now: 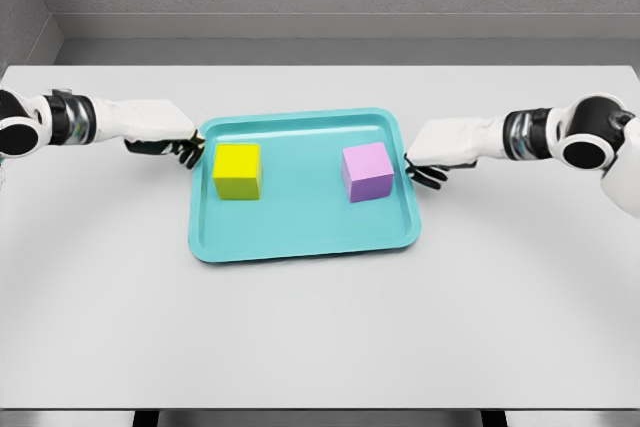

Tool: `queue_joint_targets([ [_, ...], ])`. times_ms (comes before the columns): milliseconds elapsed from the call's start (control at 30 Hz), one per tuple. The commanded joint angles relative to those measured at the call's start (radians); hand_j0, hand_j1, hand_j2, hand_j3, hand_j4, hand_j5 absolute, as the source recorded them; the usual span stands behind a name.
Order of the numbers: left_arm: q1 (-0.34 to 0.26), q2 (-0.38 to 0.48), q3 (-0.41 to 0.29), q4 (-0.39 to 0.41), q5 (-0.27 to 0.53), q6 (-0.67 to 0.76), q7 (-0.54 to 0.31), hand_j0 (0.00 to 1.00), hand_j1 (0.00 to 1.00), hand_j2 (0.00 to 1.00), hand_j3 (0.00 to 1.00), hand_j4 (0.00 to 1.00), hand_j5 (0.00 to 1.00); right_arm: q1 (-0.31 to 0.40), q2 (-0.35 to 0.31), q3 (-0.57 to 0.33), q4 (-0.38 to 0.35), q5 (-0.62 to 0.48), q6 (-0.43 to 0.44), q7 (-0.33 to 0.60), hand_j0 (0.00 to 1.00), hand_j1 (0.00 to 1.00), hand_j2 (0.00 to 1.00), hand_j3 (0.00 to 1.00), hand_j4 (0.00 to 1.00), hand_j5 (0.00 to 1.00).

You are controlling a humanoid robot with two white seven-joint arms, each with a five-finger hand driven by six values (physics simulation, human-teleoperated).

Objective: Push two cubes

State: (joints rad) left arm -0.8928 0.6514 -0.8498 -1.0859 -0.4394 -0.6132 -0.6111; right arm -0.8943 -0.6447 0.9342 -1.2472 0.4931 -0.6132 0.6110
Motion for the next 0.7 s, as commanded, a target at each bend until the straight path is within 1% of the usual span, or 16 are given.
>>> queue_joint_targets([
  [0, 0.000, -0.019, -0.014, -0.002, -0.016, 0.002, 0.000, 0.31, 0.31, 0.31, 0.31, 0.31, 0.31, 0.000, 0.010, 0.003, 0.008, 0.004, 0.002, 0.000, 0.00, 0.00, 0.00, 0.00, 0.00, 0.00],
  [167, 0.000, -0.029, -0.020, -0.002, -0.018, 0.002, 0.000, 0.31, 0.31, 0.31, 0.31, 0.31, 0.31, -0.014, 0.034, 0.045, 0.008, 0.004, 0.002, 0.000, 0.00, 0.00, 0.00, 0.00, 0.00, 0.00],
  [233, 0.000, -0.030, -0.020, 0.001, -0.019, 0.002, 0.000, 0.31, 0.31, 0.31, 0.31, 0.31, 0.31, -0.014, 0.045, 0.046, 0.006, 0.005, 0.002, 0.000, 0.00, 0.00, 0.00, 0.00, 0.00, 0.00],
  [267, 0.000, -0.042, -0.020, 0.004, -0.025, 0.002, 0.000, 0.31, 0.31, 0.31, 0.31, 0.31, 0.31, -0.014, 0.046, 0.048, 0.003, 0.005, 0.002, 0.000, 0.00, 0.00, 0.00, 0.00, 0.00, 0.00],
  [333, 0.000, -0.064, -0.020, 0.018, -0.032, 0.002, 0.000, 0.31, 0.31, 0.31, 0.31, 0.31, 0.31, -0.021, 0.050, 0.081, 0.000, 0.007, 0.002, 0.000, 0.00, 0.00, 0.00, 0.00, 0.00, 0.00],
  [433, -0.002, -0.068, -0.020, 0.018, -0.032, 0.002, 0.000, 0.31, 0.31, 0.31, 0.31, 0.31, 0.31, -0.023, 0.050, 0.083, -0.020, 0.010, 0.002, 0.000, 0.00, 0.00, 0.00, 0.00, 0.00, 0.00],
  [600, -0.008, -0.073, -0.018, 0.014, -0.027, 0.002, 0.000, 0.31, 0.31, 0.31, 0.31, 0.31, 0.31, -0.023, 0.048, 0.081, -0.017, 0.012, 0.002, 0.000, 0.00, 0.00, 0.00, 0.00, 0.00, 0.00],
  [667, -0.021, -0.070, -0.017, 0.014, -0.024, 0.002, 0.000, 0.31, 0.31, 0.31, 0.31, 0.31, 0.31, -0.023, 0.046, 0.081, -0.017, 0.012, 0.002, 0.000, 0.00, 0.00, 0.00, 0.00, 0.00, 0.00],
])
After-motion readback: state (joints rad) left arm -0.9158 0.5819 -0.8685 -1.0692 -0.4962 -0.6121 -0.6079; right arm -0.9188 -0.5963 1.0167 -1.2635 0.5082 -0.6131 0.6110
